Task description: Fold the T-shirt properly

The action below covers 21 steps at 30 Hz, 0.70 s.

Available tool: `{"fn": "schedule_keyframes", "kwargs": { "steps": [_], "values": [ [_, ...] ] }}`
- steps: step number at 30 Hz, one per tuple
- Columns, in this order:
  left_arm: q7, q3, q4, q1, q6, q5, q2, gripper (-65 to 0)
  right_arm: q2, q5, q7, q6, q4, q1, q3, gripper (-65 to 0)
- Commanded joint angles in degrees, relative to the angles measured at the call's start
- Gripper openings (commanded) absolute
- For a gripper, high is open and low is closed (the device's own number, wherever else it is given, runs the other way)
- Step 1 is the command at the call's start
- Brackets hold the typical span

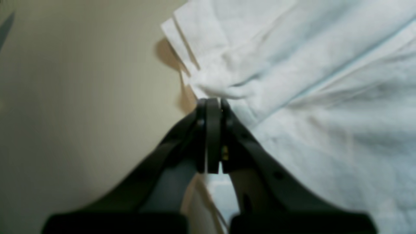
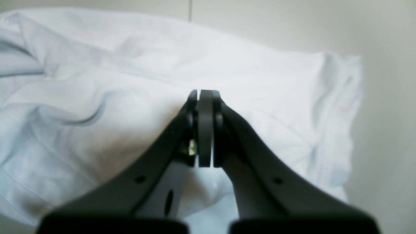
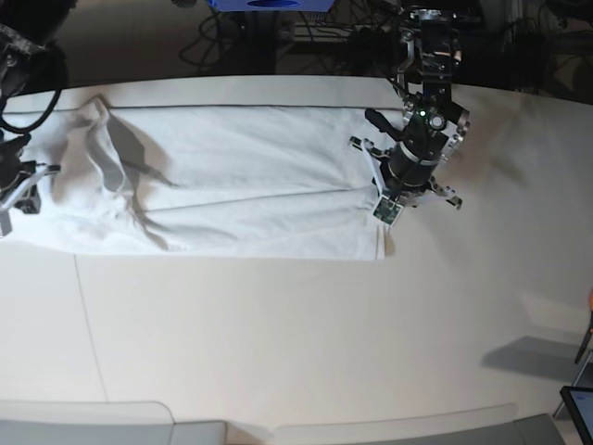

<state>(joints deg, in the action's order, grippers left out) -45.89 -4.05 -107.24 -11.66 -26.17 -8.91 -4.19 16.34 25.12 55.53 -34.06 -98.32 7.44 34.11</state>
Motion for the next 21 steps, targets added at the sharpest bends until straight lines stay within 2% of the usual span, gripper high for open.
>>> {"fn": "schedule_keyframes", "kwargs": {
  "steps": [1,4,12,21],
  "values": [
    [0.92,0.14,-0.93,0.54,0.28,-0.10,-0.25,-65.0,0.76,0.68,-0.80,-0.09,-0.97,-1.16,0.40,-64.3],
    [0.92,0.14,-0.76,0.54,0.28,-0.10,-0.25,-65.0,-1.09,0.77,3.15,-0.09,-1.15,-1.24,0.40,-64.3],
    [0.92,0.14,-0.76,0.28,0.28,-0.19,-0.25,-65.0,-9.26,0.77,10.80,-0.09,-7.30,-0.89,-0.13,-64.3],
    [0.92,0.14,-0.76,0.01,0.28,-0.19,-0.34,-65.0,-14.45,0.77,15.02,-0.09,-8.18,1.04,-0.31,-64.3]
  ]
}}
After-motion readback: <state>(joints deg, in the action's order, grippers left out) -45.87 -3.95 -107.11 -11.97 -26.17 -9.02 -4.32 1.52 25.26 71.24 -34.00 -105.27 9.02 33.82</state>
